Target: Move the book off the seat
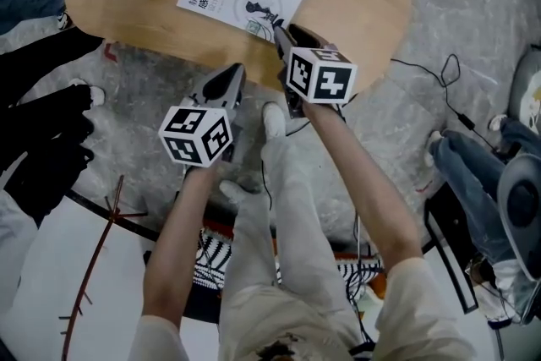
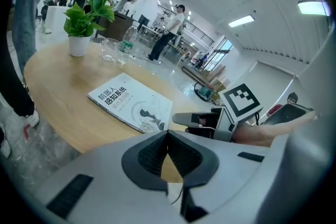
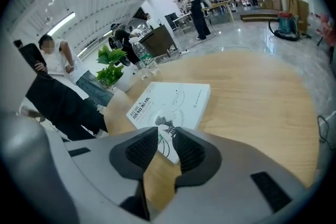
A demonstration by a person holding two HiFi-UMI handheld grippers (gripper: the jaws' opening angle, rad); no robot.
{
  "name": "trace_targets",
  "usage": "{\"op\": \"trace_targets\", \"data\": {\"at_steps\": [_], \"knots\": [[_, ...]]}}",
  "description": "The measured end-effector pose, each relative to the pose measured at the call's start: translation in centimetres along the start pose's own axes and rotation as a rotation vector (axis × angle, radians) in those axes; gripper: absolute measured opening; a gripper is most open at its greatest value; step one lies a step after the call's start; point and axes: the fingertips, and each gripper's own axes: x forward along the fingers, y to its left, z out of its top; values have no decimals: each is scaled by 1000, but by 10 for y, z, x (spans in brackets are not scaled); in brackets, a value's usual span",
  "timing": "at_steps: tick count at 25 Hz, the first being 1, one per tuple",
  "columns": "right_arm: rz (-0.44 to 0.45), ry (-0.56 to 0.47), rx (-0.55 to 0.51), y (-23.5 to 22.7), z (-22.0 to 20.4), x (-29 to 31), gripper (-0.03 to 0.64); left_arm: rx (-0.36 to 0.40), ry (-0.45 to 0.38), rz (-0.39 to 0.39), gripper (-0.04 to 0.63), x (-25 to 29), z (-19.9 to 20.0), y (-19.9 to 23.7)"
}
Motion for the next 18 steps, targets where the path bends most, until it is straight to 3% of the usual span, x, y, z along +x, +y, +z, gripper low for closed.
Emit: {"op": "trace_targets", "data": {"at_steps": [6, 12, 18], "knots": [[27, -22, -131, 35, -1, -37, 42, 15, -16, 28, 9, -26, 12, -13], [62, -33, -183, 64, -3, -73, 29, 12, -44, 28, 9, -57, 22, -36], [141, -93, -282, 113, 7, -112, 29, -12, -125, 49, 8, -105, 42, -50]]}}
